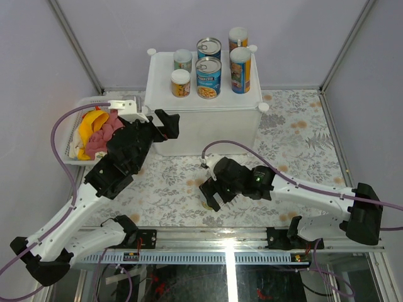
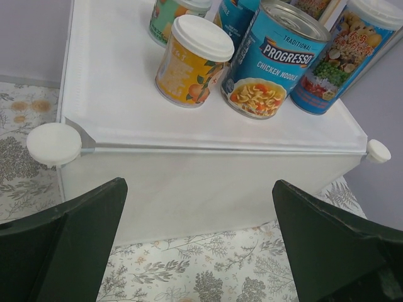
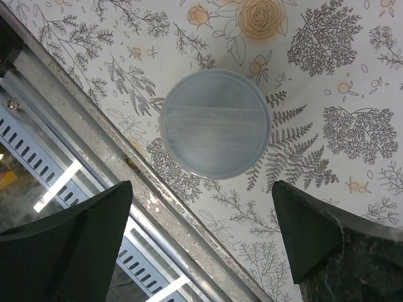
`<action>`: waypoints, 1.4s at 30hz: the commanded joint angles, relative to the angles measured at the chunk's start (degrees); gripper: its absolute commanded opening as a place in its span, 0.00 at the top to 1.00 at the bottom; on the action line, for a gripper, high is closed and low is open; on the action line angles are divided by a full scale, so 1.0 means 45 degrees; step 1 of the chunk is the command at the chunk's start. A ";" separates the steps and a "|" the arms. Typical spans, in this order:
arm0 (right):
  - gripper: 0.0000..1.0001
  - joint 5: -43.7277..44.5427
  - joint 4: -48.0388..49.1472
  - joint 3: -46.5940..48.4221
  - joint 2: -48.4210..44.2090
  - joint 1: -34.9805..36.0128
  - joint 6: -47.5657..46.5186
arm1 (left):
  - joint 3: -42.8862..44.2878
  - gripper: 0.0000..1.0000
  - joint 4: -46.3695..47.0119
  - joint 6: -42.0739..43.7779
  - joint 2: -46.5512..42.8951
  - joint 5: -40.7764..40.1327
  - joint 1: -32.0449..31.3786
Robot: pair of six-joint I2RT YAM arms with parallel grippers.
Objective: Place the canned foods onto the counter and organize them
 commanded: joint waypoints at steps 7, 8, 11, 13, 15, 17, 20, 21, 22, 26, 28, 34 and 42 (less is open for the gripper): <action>0.00 0.1218 0.1174 -0.0318 0.0798 0.0332 0.0209 | -0.0228 0.00 -0.0213 -0.0115 -0.0397 -0.0020 -0.0076; 0.01 0.1208 0.1273 -0.0327 0.0896 0.0330 0.0207 | -0.0256 0.00 -0.0239 -0.0095 -0.0416 -0.0017 -0.0074; 0.01 0.1202 0.1618 -0.0391 0.1198 0.0326 0.0208 | -0.0273 0.00 -0.0330 -0.0058 -0.0505 -0.0032 -0.0074; 0.00 0.1194 0.1818 -0.0396 0.1424 0.0332 0.0170 | -0.0289 0.00 -0.0379 -0.0040 -0.0533 -0.0055 -0.0084; 0.00 0.1139 0.1995 -0.0358 0.1637 0.0330 0.0117 | -0.0305 0.00 -0.0434 -0.0027 -0.0585 -0.0069 -0.0074; 0.00 0.1107 0.2143 -0.0305 0.1870 0.0324 0.0046 | -0.0323 0.00 -0.0503 -0.0020 -0.0632 -0.0101 -0.0074; 0.00 0.1243 0.2380 -0.0316 0.2161 0.0328 -0.0061 | -0.0362 0.00 -0.0600 -0.0001 -0.0711 -0.0158 -0.0068; 0.02 0.1360 0.2524 -0.0388 0.2212 0.0332 -0.0090 | -0.0392 0.00 -0.0624 0.0000 -0.0739 -0.0182 -0.0073; 0.03 0.1490 0.2823 -0.0483 0.2221 0.0323 -0.0096 | -0.0428 0.00 -0.0649 0.0000 -0.0786 -0.0239 -0.0079; 0.25 0.1871 0.3560 -0.0883 0.2299 0.0332 -0.0210 | -0.0573 0.00 -0.0731 0.0019 -0.0960 -0.0439 -0.0074; 0.41 0.1930 0.3698 -0.0949 0.2352 0.0329 -0.0270 | -0.0638 0.00 -0.0752 0.0021 -0.0999 -0.0514 -0.0074; 0.74 0.2075 0.3803 -0.1050 0.1888 0.0324 -0.0421 | -0.0818 0.00 -0.0758 0.0029 -0.1177 -0.0786 -0.0074; 1.00 0.2064 0.3596 -0.0349 0.1186 0.0337 -0.0853 | -0.1141 0.00 -0.0480 -0.0062 -0.1392 -0.1299 -0.0075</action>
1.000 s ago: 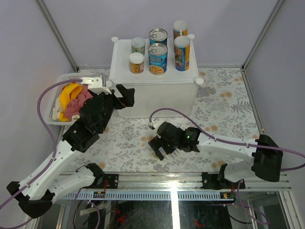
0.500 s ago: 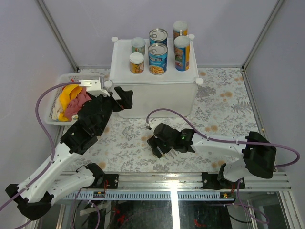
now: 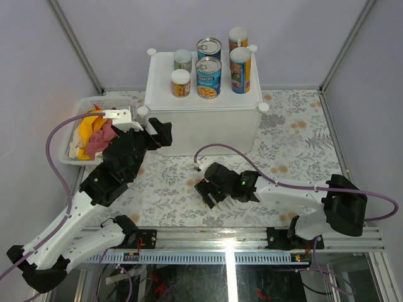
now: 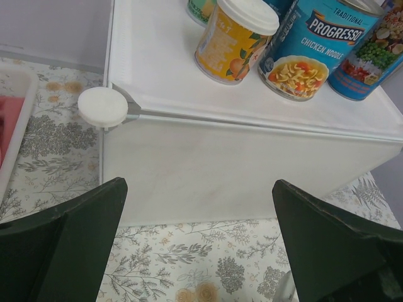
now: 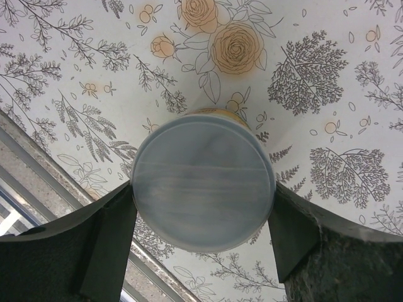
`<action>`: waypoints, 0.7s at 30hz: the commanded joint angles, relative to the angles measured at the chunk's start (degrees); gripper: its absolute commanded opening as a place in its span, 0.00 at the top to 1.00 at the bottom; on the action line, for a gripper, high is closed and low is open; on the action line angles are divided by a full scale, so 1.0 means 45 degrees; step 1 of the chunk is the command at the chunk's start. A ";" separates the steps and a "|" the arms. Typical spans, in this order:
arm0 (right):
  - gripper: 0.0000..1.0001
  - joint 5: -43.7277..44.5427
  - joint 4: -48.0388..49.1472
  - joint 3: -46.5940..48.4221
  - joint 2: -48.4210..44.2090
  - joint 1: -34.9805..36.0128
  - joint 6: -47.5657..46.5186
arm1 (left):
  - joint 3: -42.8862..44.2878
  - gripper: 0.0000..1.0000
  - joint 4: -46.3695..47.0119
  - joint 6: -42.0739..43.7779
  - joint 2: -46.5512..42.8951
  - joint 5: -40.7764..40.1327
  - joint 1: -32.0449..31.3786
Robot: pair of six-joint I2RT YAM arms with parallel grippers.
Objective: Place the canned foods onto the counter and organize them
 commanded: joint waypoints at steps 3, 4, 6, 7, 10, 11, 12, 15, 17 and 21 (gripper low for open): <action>1.00 0.0551 0.0261 0.1082 -0.0988 0.0070 -0.0558 | -0.0113 0.00 0.0350 -0.0088 -0.0235 -0.0694 -0.0069; 1.00 0.0532 0.0218 0.1215 -0.1009 0.0077 -0.0583 | -0.0113 0.00 0.0342 -0.0107 -0.0241 -0.0740 -0.0072; 1.00 0.0536 0.0095 0.1482 -0.1051 0.0069 -0.0643 | -0.0113 0.00 0.0323 -0.0143 -0.0303 -0.0839 -0.0088; 1.00 0.0526 -0.0010 0.1658 -0.1058 0.0073 -0.0689 | -0.0127 0.00 0.0307 -0.0155 -0.0318 -0.0899 -0.0074; 1.00 0.0538 -0.0283 0.2213 -0.1034 0.0073 -0.0809 | -0.0108 0.00 0.0264 -0.0230 -0.0356 -0.1053 -0.0069; 1.00 0.0553 -0.0370 0.2423 -0.1034 0.0077 -0.0861 | -0.0112 0.00 0.0263 -0.0244 -0.0366 -0.1112 -0.0069; 1.00 0.0611 -0.0471 0.2691 -0.1024 0.0073 -0.0917 | -0.0098 0.00 0.0263 -0.0295 -0.0401 -0.1204 -0.0069; 1.00 0.0796 -0.0953 0.3750 -0.0877 0.0080 -0.1110 | -0.0061 0.00 0.0295 -0.0404 -0.0423 -0.1467 -0.0070; 1.00 0.0849 -0.1280 0.4605 -0.0724 0.0070 -0.1271 | 0.0034 0.00 0.0340 -0.0411 -0.0357 -0.1605 -0.0075; 1.00 0.0949 -0.1985 0.6704 -0.0156 0.0079 -0.1657 | 0.0263 0.00 0.0354 -0.0524 -0.0211 -0.2078 -0.0069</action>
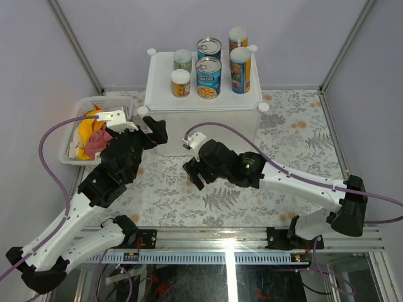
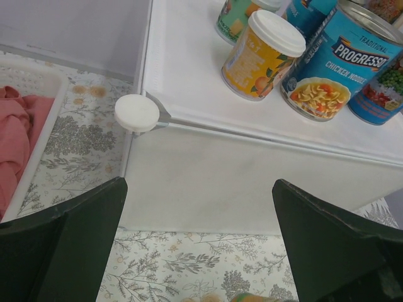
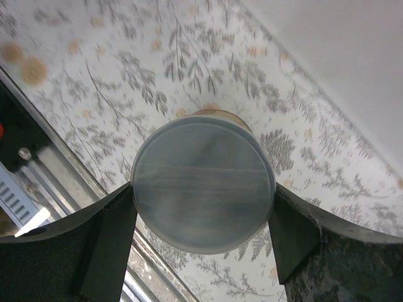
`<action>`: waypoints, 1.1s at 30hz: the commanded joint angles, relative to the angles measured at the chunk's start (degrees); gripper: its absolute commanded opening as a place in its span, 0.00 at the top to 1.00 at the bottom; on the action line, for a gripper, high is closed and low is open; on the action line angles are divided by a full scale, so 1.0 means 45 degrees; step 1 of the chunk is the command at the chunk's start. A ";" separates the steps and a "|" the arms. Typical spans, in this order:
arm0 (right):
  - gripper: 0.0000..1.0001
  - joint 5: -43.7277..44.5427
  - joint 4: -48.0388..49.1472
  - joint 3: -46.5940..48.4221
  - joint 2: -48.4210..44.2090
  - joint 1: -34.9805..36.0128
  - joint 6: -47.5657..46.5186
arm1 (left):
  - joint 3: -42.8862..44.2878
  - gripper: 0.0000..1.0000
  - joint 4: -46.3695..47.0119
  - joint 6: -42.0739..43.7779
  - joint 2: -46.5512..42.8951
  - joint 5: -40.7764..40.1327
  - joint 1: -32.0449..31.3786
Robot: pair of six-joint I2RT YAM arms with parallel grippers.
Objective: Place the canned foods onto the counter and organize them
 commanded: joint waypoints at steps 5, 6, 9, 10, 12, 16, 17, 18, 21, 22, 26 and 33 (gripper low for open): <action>1.00 0.0771 -0.0439 0.5513 0.1162 0.0071 -0.1104 | 0.0320 0.00 0.0678 -0.0090 0.0013 -0.1015 -0.0077; 1.00 0.0825 -0.0619 0.6293 0.1411 0.0062 -0.1205 | 0.0301 0.00 0.0737 -0.0036 -0.0022 -0.0997 -0.0070; 1.00 0.0939 -0.1106 0.8221 0.2188 0.0017 -0.1495 | 0.0201 0.00 0.1001 0.0132 -0.0148 -0.0971 -0.0069; 1.00 0.0951 -0.1218 0.8734 0.2448 -0.0031 -0.1581 | 0.0196 0.00 0.1063 0.0158 -0.0198 -0.1075 -0.0069; 1.00 0.0929 -0.1442 0.9698 0.2919 -0.0132 -0.1705 | 0.0195 0.00 0.1180 0.0178 -0.0245 -0.1292 -0.0084; 1.00 0.0665 -0.1859 1.1818 0.4124 -0.0508 -0.1944 | 0.0242 0.00 0.1439 0.0130 -0.0200 -0.1925 -0.0079; 1.00 0.0646 -0.2044 1.2472 0.4438 -0.0608 -0.2005 | 0.0237 0.00 0.1518 0.0026 -0.0212 -0.2151 -0.0070; 1.00 0.0634 -0.2221 1.3096 0.4784 -0.0724 -0.2050 | 0.0207 0.00 0.1631 -0.0053 -0.0218 -0.2357 -0.0069; 1.00 0.0552 -0.2472 1.4653 0.5785 -0.1062 -0.2166 | 0.0064 0.00 0.2171 -0.0144 -0.0140 -0.2741 -0.0072; 1.00 0.0518 -0.2441 1.4977 0.5983 -0.1198 -0.2182 | 0.0069 0.00 0.2286 -0.0152 -0.0068 -0.2827 -0.0072; 1.00 0.0252 -0.2230 1.5938 0.6625 -0.1640 -0.2100 | 0.0096 0.00 0.2694 -0.0197 0.0097 -0.3253 -0.0073; 1.00 -0.0045 -0.1674 1.6470 0.7093 -0.2029 -0.1974 | -0.0119 0.00 0.3313 0.0108 0.0040 -0.3785 -0.0050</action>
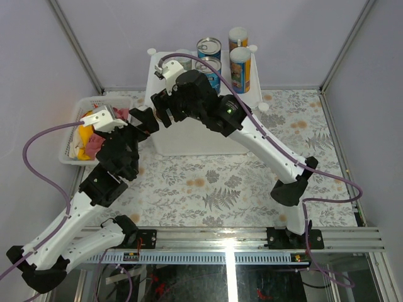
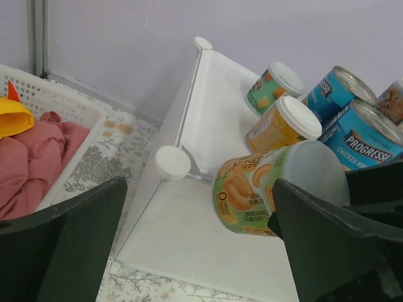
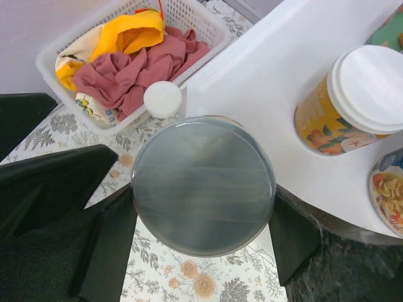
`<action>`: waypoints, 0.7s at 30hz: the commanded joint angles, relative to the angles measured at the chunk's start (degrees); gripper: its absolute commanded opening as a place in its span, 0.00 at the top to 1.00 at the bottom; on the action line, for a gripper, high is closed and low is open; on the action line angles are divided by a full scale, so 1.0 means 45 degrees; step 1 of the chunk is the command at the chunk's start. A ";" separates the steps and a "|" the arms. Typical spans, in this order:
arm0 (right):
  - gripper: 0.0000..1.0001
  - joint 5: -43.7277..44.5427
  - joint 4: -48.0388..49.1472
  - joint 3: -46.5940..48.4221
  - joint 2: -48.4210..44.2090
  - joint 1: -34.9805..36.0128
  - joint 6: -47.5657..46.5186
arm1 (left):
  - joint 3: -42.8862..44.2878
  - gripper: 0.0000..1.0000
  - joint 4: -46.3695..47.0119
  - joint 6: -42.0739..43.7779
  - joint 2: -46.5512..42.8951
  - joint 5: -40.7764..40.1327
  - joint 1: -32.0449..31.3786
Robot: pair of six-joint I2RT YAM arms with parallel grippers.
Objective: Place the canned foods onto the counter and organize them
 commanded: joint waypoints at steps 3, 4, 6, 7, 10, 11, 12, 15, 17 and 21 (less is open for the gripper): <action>1.00 -0.0066 0.2318 0.0928 -0.0162 -0.0301 -0.0174 | -0.0242 0.00 0.1568 0.0248 -0.0205 -0.0903 -0.0055; 1.00 -0.0078 0.2368 0.0969 -0.0147 -0.0306 -0.0174 | -0.0260 0.00 0.1606 0.0301 -0.0207 -0.0911 -0.0046; 1.00 -0.0142 0.2366 0.1172 -0.0006 -0.0368 -0.0169 | -0.0303 0.00 0.1656 0.0343 -0.0144 -0.0877 -0.0045; 1.00 -0.0175 0.2349 0.1271 0.0082 -0.0383 -0.0154 | -0.0372 0.00 0.1727 0.0381 -0.0156 -0.0793 -0.0042; 1.00 -0.0278 0.2378 0.1412 0.0234 -0.0451 -0.0104 | -0.0548 0.00 0.2032 0.0607 -0.0123 -0.0565 -0.0025; 1.00 -0.0292 0.2419 0.1415 0.0259 -0.0457 -0.0095 | -0.0591 0.00 0.2077 0.0712 -0.0097 -0.0473 -0.0025; 1.00 -0.0299 0.2441 0.1416 0.0279 -0.0480 -0.0082 | -0.0636 0.00 0.2090 0.0796 -0.0060 -0.0364 -0.0025; 1.00 -0.0342 0.2501 0.1416 0.0339 -0.0579 -0.0017 | -0.0979 0.00 0.2407 0.1246 -0.0128 0.0038 0.0000; 1.00 -0.0411 0.2495 0.1486 0.0390 -0.0647 0.0066 | -0.1427 0.01 0.2952 0.1704 -0.0280 0.0419 0.0021; 1.00 -0.0475 0.2414 0.1663 0.0519 -0.0723 0.0181 | -0.2291 0.00 0.4085 0.2723 -0.0535 0.1550 0.0070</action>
